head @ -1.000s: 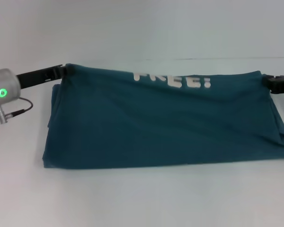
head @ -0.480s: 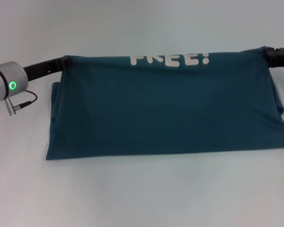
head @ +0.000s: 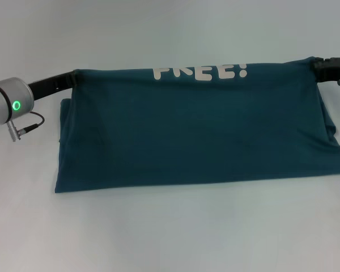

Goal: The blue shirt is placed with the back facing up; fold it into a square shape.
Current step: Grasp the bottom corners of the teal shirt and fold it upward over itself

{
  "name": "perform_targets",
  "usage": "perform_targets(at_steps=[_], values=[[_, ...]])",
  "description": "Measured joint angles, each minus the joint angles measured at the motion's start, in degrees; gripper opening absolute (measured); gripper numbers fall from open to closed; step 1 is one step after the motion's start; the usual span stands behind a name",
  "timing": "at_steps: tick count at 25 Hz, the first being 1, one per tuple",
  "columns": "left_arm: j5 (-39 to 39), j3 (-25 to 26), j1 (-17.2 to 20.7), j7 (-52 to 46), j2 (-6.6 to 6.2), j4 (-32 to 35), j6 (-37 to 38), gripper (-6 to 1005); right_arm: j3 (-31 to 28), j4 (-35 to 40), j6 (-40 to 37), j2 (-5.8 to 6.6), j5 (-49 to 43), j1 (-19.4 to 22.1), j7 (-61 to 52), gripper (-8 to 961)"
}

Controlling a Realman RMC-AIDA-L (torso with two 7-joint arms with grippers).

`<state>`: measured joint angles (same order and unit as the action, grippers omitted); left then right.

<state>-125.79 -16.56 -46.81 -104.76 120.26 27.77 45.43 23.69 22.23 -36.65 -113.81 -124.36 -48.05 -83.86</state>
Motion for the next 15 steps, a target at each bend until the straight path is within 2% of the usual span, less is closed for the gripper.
perform_targets(at_steps=[8,12,14,15], values=[[0.3,-0.1,-0.3,0.6,0.27,-0.9,-0.9,127,0.3,-0.9,2.5,-0.4,0.0,-0.4,0.7,35],[1.9,0.0,-0.3,0.6,0.9,-1.1,-2.7,129,0.8,-0.5,4.8,-1.32,0.0,-0.3,1.6,36],[3.1,0.0,-0.1,0.6,1.15,-1.1,-3.7,130,0.8,1.3,6.6,-2.48,0.0,0.0,2.0,76],[3.8,0.0,0.2,0.6,1.24,-1.0,-4.2,130,0.8,1.3,6.6,-2.48,0.0,0.0,2.0,95]])
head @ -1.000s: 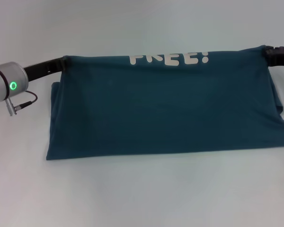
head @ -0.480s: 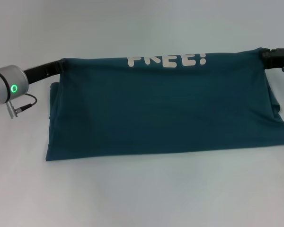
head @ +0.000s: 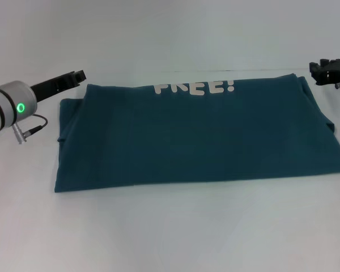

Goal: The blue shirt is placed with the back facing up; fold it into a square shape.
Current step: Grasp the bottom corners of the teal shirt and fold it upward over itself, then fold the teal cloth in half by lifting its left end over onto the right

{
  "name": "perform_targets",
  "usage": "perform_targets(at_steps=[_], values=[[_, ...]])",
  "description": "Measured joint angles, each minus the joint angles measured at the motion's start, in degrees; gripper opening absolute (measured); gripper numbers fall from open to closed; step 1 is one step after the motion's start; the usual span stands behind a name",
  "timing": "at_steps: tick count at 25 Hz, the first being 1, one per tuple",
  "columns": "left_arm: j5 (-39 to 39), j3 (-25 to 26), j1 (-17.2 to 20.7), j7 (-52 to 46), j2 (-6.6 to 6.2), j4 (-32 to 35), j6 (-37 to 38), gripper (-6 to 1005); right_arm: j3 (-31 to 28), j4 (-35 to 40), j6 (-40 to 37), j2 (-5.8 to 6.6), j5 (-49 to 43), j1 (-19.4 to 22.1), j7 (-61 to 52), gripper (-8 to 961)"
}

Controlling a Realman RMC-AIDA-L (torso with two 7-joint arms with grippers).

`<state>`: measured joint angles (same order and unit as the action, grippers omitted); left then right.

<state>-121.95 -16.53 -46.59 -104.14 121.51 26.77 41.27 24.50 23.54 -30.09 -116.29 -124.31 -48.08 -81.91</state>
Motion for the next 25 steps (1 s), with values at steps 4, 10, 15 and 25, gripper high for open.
perform_targets(at_steps=[4,10,15,25], values=[[2.0,0.0,1.1,0.0,0.11,0.2,-1.2,280,0.0,1.3,0.9,-0.5,0.4,0.1,0.0,175],[2.4,0.0,2.2,0.0,0.12,0.4,-1.3,511,0.0,1.2,-1.5,0.47,0.6,0.4,-2.5,359],[2.4,-0.1,3.8,0.0,-0.13,1.1,1.4,644,0.0,2.6,-9.3,1.6,0.7,2.0,-7.4,582],[3.7,-0.2,9.1,1.2,0.33,7.2,18.7,887,0.1,9.9,-32.7,2.75,0.5,7.6,-19.9,797]])
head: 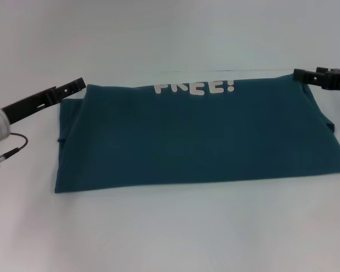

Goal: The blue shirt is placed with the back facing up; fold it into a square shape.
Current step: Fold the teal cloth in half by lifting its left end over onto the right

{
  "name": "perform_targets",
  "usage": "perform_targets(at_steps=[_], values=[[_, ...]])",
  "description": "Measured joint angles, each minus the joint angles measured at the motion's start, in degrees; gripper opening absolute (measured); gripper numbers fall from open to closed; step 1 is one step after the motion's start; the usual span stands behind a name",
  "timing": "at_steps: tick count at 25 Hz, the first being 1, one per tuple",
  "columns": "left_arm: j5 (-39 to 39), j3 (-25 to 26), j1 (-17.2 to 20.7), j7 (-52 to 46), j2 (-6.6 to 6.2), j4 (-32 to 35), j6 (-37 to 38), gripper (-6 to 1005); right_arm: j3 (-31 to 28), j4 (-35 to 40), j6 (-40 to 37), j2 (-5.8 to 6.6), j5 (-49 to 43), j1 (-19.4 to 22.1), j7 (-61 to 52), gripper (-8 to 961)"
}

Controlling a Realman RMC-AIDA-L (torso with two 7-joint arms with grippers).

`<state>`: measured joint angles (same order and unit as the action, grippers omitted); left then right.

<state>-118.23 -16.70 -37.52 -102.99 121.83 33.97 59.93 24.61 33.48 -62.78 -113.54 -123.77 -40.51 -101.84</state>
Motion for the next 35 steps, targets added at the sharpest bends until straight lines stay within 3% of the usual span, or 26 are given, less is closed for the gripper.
perform_targets(at_steps=[2,8,19,27,35], values=[[1.5,0.0,1.1,1.4,0.04,0.9,3.6,938,-0.2,2.4,-4.5,-0.31,0.3,1.1,-1.7,797],[3.3,0.0,3.9,3.3,-0.58,2.7,13.4,934,0.0,6.8,-11.0,-0.66,0.8,4.3,-8.1,795],[-1.1,-1.5,9.5,1.9,-0.81,7.5,15.4,933,2.2,8.0,-16.5,3.2,-3.8,9.2,-18.6,792],[-10.5,-2.5,9.5,0.1,-0.79,8.6,16.3,933,2.2,10.2,-17.7,4.44,-6.2,11.9,-24.3,790],[-16.8,-4.8,9.0,-2.0,-1.12,10.4,18.4,934,1.3,10.3,-17.9,4.64,-6.2,12.8,-25.0,791]])
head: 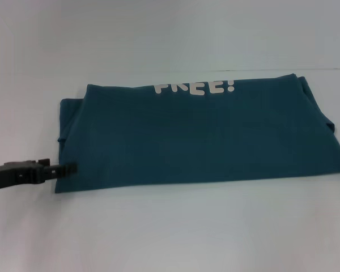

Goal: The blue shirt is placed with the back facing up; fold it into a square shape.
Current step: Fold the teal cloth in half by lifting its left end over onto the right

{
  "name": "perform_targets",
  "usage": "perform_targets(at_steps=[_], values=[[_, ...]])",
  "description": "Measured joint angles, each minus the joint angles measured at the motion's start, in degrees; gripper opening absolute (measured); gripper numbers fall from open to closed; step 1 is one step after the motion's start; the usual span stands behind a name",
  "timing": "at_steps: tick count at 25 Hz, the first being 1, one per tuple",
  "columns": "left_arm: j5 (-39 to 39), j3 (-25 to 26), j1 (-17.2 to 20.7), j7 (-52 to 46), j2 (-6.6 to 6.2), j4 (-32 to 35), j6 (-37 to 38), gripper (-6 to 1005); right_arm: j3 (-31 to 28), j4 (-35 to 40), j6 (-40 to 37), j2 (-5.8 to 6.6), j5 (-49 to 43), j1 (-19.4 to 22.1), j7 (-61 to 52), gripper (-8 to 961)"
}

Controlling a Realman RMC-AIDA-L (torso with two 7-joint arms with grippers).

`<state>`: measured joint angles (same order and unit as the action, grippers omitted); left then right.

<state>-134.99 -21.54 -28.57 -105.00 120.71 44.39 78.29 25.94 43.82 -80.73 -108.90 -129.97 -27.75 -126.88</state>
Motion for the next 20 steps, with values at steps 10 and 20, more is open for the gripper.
perform_targets(at_steps=[10,20], values=[[-2.4,-1.1,-0.2,-2.0,0.19,0.1,-0.1,934,0.0,0.0,0.8,-0.02,-0.1,-0.4,0.0,791],[-2.9,-1.1,0.0,-2.0,0.34,-0.3,-0.3,933,0.0,0.0,1.0,-0.07,-0.1,-0.5,0.1,791]])
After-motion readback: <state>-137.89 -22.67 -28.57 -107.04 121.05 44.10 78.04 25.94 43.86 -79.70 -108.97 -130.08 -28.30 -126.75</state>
